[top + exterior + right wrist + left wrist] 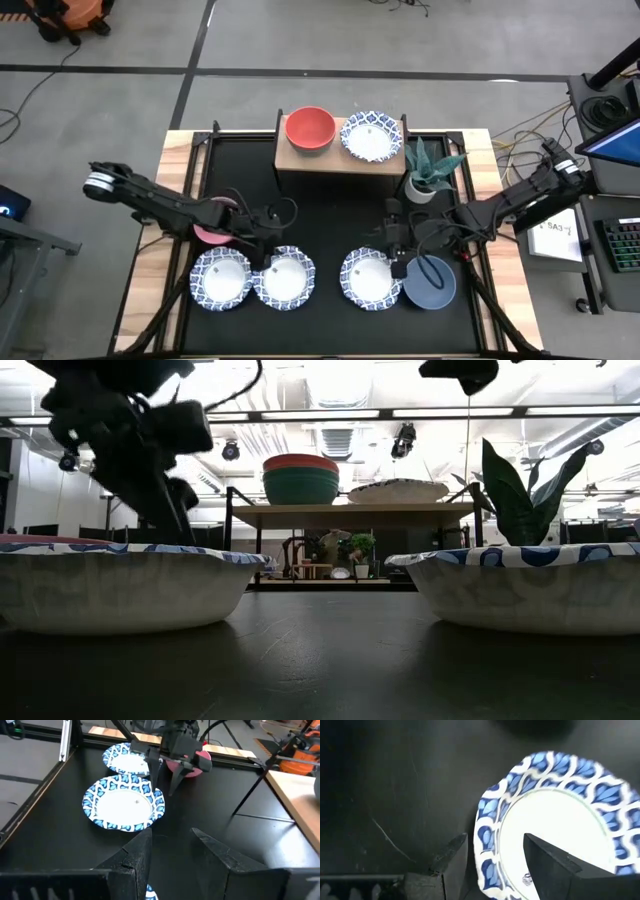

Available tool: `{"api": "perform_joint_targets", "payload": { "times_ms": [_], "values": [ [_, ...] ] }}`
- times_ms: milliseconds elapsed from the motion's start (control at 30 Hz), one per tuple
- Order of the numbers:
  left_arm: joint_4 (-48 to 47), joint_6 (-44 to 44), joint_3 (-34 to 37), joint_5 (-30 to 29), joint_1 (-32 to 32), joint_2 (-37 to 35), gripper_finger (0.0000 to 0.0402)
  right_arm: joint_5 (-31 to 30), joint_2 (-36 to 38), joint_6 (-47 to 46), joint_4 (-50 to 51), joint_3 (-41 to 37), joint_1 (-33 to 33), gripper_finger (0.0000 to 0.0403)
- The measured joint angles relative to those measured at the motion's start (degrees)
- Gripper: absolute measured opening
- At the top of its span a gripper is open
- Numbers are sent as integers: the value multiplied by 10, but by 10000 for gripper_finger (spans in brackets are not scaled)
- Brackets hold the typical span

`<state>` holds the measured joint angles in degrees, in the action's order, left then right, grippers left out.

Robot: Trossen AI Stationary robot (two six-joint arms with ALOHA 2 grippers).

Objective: Place and stack bowls onto a shelf
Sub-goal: Stack the white with blue patterned bowl on top of the white with blue patterned bowl on the shelf

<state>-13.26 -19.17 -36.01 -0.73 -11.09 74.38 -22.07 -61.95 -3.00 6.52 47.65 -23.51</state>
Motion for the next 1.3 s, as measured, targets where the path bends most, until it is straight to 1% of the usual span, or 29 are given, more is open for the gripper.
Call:
{"api": "perform_joint_targets", "payload": {
  "times_ms": [167,500,567,667,1000,1167,1300],
  "values": [
    [5,-17,0,7,0,40,176,-4,5,-11,-26,-27,-2,123],
    [7,-55,0,17,0,95,172,-5,-17,-31,-27,-30,-2,123],
    [7,-58,0,17,0,101,161,-5,-20,-31,-27,-30,-3,123],
    [7,-64,0,18,0,104,135,-6,-20,-31,-29,-30,-2,123],
    [12,-87,0,26,0,95,11,-5,-20,-20,-26,-31,-6,123],
    [16,-99,0,32,0,72,4,-4,-20,0,-26,-35,-17,123],
    [14,-88,-22,32,0,50,1,-4,-19,28,-42,-37,-19,123]
  ]
}}
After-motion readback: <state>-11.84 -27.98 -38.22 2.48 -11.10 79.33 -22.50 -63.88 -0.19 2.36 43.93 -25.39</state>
